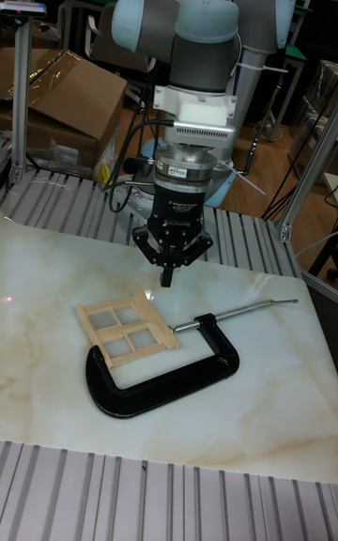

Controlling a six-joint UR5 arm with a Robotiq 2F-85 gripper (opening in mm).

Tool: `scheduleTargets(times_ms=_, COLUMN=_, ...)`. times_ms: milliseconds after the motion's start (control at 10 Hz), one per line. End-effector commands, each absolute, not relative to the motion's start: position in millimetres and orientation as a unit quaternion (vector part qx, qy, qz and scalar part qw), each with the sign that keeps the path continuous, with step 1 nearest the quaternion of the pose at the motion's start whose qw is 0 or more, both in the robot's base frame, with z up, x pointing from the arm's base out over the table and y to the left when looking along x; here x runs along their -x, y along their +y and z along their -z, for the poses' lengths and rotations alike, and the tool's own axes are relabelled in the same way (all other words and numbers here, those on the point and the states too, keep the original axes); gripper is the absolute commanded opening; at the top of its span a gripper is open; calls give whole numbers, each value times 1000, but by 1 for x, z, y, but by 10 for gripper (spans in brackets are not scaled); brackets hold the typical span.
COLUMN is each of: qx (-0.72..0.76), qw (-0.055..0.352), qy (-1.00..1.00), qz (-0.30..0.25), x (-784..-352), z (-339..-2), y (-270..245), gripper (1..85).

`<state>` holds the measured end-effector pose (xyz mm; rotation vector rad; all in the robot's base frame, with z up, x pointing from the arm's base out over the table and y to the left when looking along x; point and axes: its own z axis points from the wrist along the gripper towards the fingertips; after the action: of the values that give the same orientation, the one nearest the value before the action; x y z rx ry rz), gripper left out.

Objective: Open a sliding window

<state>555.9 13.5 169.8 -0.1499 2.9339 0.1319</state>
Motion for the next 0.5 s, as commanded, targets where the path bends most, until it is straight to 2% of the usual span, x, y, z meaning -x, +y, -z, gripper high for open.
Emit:
scheduleTargets(times_ms=0, qx=54, qw=105, qy=992, qz=-46, x=-559, z=-170, y=14, gripper=7)
scheduleTargets(times_ms=400, qx=54, qw=103, qy=992, qz=-48, x=-562, z=-171, y=14, gripper=7)
